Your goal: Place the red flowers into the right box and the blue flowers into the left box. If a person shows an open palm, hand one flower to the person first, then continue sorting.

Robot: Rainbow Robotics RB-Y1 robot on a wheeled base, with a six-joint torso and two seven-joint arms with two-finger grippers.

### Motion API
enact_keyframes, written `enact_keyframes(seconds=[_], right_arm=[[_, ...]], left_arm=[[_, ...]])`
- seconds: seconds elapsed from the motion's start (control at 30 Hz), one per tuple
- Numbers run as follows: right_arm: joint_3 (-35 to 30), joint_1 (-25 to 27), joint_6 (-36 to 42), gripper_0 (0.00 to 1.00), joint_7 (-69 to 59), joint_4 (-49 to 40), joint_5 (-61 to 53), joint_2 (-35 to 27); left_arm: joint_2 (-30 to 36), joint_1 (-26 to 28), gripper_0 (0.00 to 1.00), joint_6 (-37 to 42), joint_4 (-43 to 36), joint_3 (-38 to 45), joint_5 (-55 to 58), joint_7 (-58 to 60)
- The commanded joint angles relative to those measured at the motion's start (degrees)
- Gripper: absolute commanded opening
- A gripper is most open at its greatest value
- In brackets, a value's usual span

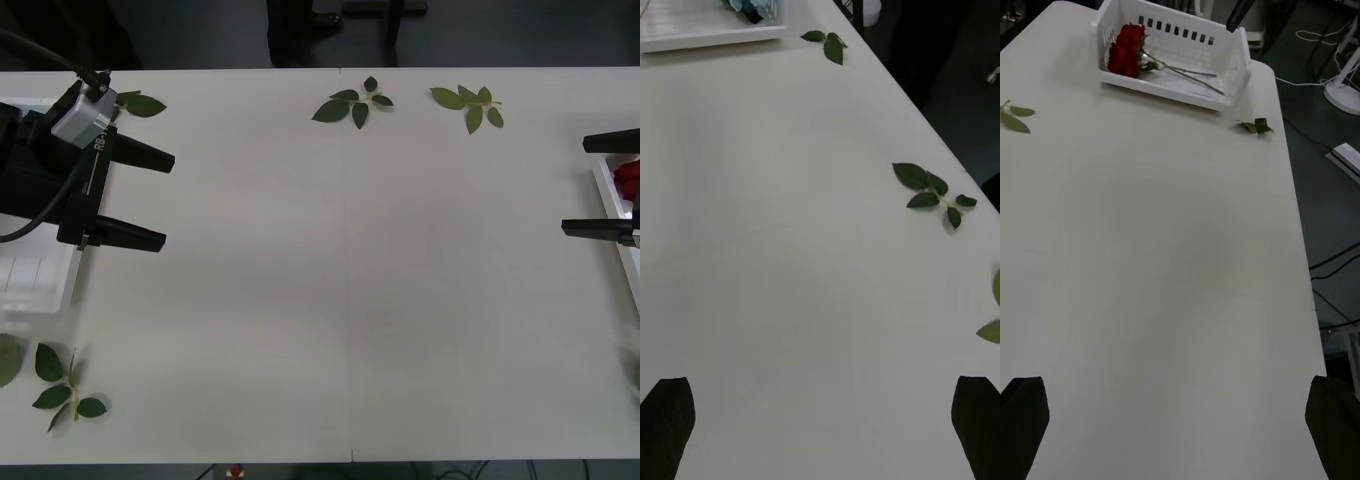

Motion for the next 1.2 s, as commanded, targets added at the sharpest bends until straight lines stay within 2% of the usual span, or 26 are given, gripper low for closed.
enact_keyframes(seconds=[0.03, 0.33, 1.2], right_arm=[[0.03, -0.69, -0.26, 1.00, 1.70, 2.78, -2.89, -2.72], [0.47, -1.84, 2.73, 1.00, 1.70, 4.18, -3.77, -4.57], [1.17, -1.75, 2.73, 1.00, 1.70, 4.27, -3.86, -4.66]], left_arm=[[-0.66, 0.27, 1.00, -1.32, -0.90, -0.07, -0.18, -0.45], [-0.75, 0.36, 1.00, -2.11, -0.90, -0.68, -0.71, -0.18], [-0.75, 0.44, 1.00, -2.29, -0.90, -0.42, -1.41, 0.69]])
